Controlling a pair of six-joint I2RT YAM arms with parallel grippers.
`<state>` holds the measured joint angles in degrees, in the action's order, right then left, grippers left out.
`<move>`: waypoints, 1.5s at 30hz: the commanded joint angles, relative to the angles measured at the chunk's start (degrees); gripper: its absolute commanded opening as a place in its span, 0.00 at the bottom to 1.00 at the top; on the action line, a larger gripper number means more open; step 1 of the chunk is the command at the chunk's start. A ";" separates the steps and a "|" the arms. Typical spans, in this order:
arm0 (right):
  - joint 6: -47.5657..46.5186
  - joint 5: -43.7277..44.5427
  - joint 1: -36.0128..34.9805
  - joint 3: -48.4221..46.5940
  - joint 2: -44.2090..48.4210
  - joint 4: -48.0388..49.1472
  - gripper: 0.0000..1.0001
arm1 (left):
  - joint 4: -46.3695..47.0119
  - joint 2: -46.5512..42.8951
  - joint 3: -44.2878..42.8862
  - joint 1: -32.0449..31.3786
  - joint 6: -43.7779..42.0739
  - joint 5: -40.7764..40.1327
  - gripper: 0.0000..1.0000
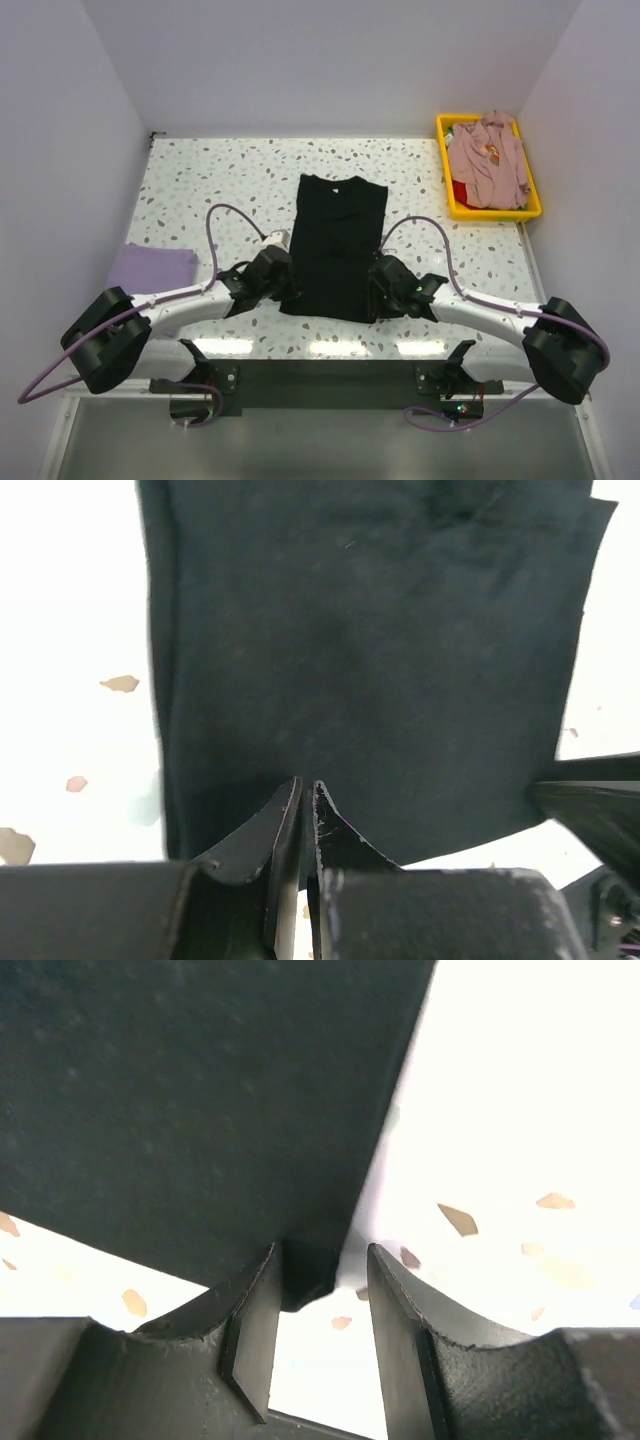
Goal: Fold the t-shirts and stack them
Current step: Fold the tshirt
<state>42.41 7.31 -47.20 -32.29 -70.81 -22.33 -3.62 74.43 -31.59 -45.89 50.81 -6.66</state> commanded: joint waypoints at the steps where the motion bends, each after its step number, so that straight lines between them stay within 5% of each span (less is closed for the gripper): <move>1: 2.94 -0.72 -0.17 2.05 3.74 -0.87 0.43 | 2.56 -0.17 2.06 0.10 0.17 -1.43 0.10; 22: 3.38 -0.90 0.18 3.56 13.30 -9.56 0.40 | 8.72 -5.61 13.58 -0.25 6.67 4.37 0.09; 34: 9.87 -2.91 0.97 3.37 22.99 -11.18 0.42 | -13.86 -20.64 6.90 0.10 6.41 -2.13 0.46; 45: 15.86 -10.39 0.97 10.67 17.02 3.34 0.41 | -5.09 -17.83 13.22 0.45 5.62 5.60 0.51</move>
<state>55.46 -1.41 -46.44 -22.61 -53.82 -24.16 -13.28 55.94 -19.18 -45.76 56.60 -3.42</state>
